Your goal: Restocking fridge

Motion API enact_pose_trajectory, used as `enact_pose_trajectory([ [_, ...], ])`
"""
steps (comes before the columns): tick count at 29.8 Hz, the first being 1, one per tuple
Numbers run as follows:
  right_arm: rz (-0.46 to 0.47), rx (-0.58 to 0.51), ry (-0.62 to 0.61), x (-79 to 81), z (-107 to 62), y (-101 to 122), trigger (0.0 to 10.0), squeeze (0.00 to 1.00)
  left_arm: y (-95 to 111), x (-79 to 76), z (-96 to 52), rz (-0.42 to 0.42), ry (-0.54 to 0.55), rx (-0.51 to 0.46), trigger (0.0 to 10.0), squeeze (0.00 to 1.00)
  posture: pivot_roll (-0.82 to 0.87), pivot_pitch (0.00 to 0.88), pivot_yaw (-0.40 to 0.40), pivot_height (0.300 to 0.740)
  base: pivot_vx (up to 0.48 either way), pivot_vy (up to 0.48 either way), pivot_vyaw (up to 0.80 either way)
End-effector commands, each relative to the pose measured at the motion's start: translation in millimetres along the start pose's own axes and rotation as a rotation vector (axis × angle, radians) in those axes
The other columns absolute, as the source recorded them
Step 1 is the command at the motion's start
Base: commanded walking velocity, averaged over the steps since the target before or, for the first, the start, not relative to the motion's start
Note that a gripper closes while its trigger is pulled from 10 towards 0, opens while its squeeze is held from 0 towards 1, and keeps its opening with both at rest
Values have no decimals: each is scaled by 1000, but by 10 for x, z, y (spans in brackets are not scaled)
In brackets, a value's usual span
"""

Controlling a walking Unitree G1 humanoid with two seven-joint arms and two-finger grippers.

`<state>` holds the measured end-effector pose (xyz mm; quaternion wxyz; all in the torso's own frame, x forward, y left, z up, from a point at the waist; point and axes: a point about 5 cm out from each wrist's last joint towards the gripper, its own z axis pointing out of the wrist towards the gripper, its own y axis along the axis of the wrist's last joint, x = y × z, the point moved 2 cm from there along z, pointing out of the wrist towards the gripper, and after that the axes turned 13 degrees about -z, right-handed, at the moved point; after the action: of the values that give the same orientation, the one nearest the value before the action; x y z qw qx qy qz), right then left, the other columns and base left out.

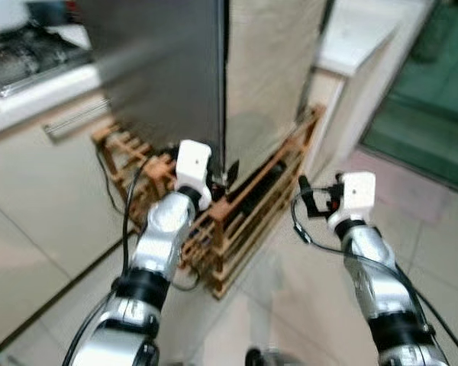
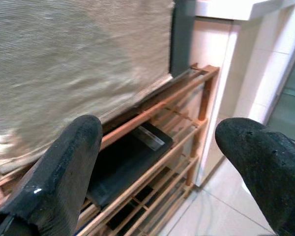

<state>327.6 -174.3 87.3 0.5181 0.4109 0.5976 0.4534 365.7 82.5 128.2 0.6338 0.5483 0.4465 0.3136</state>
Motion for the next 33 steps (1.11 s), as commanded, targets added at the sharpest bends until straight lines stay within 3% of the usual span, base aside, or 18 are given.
enact_pose_trajectory([
  [1, -10, -27, -2, -6, 20, 61, 10000, 0, 67, 5, 34, -10, -3, -12, 10000, 0, -59, 0, 10, 740, 0, 0, 0],
  [5, -10, -29, -5, -7, 30, 66, 10000, 0, 156, -20, 73, -4, -17, -34, 10000, 0, -59, 0, 8, 740, 0, 0, 0],
  [8, -11, -32, -5, -9, 33, 71, 10000, 0, 287, -110, 118, -14, -64, -61, 10000, 0, -59, 0, 4, 740, 0, 0, 0],
  [10, -11, -33, -4, -15, 32, 70, 10000, 0, 529, -250, 190, -1, -120, -112, 10000, 0, -61, 1, 2, 740, 0, 0, 0],
  [19, -10, -33, 1, 0, 27, 58, 10000, 0, 870, -485, 279, -45, -212, -146, 10000, 0, -69, 2, 6, 740, 0, 0, 0],
  [25, -8, -24, -3, -15, 11, 22, 10000, 0, 864, -497, 251, -30, -203, -90, 10000, 0, -69, 8, 6, 740, 0, 0, 0],
  [33, -8, -20, 1, -2, 17, 11, 10000, 0, 799, -601, 233, -88, -233, -43, 10000, 0, -64, 11, 3, 740, 0, 0, 0],
])
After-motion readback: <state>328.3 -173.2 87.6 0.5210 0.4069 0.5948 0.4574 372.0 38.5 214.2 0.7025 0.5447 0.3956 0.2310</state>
